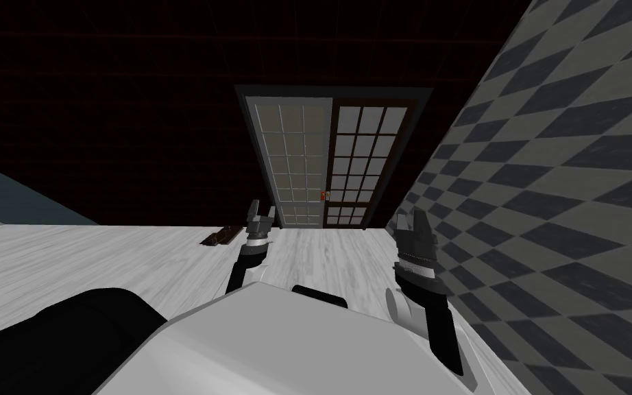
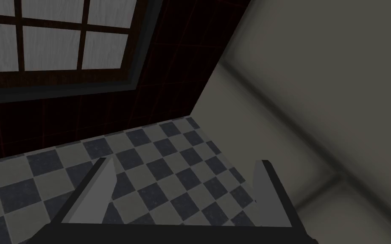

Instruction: Pull the door open

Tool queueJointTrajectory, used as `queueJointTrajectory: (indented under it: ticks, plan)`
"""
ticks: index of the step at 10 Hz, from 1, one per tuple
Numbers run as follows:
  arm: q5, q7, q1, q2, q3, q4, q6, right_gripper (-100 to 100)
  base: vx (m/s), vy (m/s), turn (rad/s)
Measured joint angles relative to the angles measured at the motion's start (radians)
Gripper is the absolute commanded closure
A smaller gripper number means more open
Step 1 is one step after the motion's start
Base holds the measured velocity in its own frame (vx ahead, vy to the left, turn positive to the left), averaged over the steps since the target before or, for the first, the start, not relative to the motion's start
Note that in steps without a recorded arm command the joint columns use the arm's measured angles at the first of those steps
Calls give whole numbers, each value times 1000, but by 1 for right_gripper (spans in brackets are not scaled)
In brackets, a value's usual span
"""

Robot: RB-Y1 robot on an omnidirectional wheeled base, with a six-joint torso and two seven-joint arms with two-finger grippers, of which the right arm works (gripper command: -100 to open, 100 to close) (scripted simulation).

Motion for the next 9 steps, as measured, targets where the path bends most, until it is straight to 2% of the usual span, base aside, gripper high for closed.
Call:
queueJointTrajectory:
  ticks: [2, 4, 6, 7, 9]
  plan:
    - [14, 28, -15, -10, -11, 38, -3, -100, 112, 24, 13]
    - [29, 58, -21, -13, -15, 83, -24, -100, 112, 52, 14]
    - [44, 93, -42, -23, -29, 129, -29, -100, 116, 43, 14]
    - [54, 112, -38, -25, -32, 152, -41, -100, 119, 27, 19]
    - [69, 145, -59, -32, -44, 194, -44, -100, 78, 35, 12]
